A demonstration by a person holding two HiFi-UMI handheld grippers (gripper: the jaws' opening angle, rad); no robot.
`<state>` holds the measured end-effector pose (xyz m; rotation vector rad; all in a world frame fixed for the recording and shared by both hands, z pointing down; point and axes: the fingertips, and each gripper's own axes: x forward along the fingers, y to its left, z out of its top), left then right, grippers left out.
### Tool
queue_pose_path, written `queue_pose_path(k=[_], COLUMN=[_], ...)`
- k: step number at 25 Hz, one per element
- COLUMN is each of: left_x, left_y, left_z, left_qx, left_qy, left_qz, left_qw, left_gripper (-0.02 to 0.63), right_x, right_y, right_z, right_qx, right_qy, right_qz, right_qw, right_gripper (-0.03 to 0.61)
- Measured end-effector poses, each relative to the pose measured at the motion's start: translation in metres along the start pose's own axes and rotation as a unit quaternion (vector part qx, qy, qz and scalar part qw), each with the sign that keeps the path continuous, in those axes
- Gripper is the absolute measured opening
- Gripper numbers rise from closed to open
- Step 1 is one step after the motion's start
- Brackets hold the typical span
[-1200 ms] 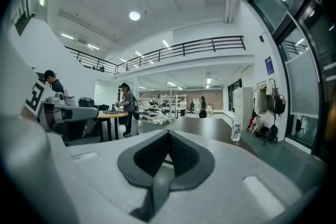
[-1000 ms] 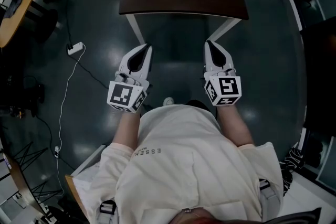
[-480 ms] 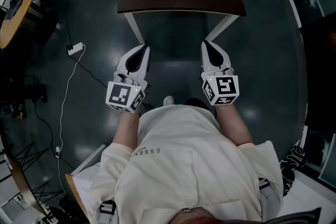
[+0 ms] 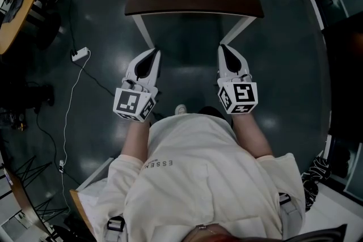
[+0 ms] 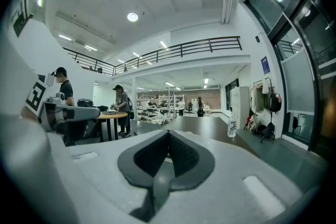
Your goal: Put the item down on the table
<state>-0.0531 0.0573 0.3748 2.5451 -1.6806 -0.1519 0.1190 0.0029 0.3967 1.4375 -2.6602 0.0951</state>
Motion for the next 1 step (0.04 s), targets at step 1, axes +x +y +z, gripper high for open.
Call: queue_pose_path(k=[1], left_x=[0.0000], left_y=[0.0001], left_z=[0.0001], left_qx=[0.000], left_qy=[0.000], left_qz=[0.000], left_qw=[1.0000], left_gripper=[0.017], right_x=[-0.0002], right_y=[0.0003], right_z=[-0.0004], right_qx=[-0.001], right_qy=[0.001], right_qz=[0.000], right_qw=[1.000], right_gripper=[-0.011])
